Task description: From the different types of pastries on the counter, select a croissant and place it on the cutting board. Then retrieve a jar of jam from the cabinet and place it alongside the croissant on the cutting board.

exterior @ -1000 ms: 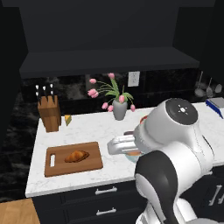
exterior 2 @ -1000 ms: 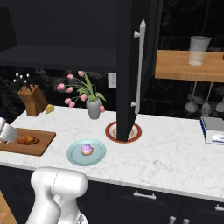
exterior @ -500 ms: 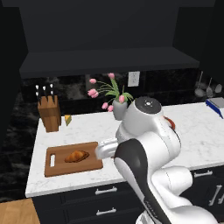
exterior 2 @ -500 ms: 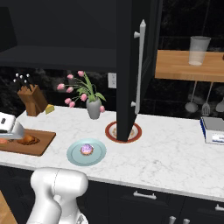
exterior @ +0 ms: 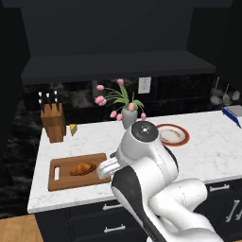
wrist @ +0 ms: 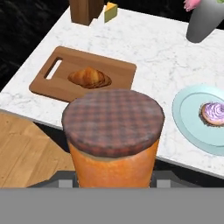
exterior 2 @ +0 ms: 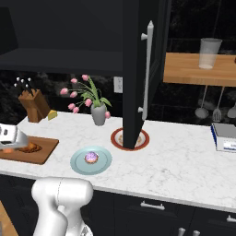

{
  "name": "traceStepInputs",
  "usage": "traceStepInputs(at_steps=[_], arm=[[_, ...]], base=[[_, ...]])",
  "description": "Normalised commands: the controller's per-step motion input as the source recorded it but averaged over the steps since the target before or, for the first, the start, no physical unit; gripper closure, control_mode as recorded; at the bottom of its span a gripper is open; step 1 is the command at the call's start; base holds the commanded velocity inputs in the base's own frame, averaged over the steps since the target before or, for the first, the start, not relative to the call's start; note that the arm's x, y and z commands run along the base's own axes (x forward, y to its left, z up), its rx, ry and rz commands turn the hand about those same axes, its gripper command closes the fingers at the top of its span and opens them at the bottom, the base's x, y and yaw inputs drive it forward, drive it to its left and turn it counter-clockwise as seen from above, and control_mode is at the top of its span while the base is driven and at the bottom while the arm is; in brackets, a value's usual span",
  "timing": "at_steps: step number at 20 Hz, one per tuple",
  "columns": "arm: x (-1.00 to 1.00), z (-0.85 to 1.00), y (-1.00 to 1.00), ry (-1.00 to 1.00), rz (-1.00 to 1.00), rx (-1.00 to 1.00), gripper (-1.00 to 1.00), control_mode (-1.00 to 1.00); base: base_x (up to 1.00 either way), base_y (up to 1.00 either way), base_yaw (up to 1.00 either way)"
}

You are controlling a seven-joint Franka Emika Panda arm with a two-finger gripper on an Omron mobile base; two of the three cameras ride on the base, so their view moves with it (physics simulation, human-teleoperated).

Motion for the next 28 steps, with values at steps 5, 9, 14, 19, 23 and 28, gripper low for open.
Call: traceStepInputs(at_steps=[5,9,14,19,23,28], arm=[[0.42,-0.13,0.00,0.00,0.00,0.00,1.00,-1.00],[0.23,-0.52,0.00,-0.01,0.01,0.00,1.00,-1.00],[0.28,-0.67,0.00,-0.05,0.03,0.01,1.00,-1.00],[0.41,-0.36,0.00,-0.04,0.02,0.04,1.00,-1.00],[0.37,-0.49,0.03,0.00,0.02,0.05,1.00,-1.00],[0.08,-0.36,0.29,-0.02,0.01,0.00,1.00,-1.00]], base=[[0.00,0.00,0.00],[0.00,0.00,0.00],[0.00,0.00,0.00],[0.00,0.00,0.00],[0.00,0.00,0.00],[0.00,0.00,0.00]])
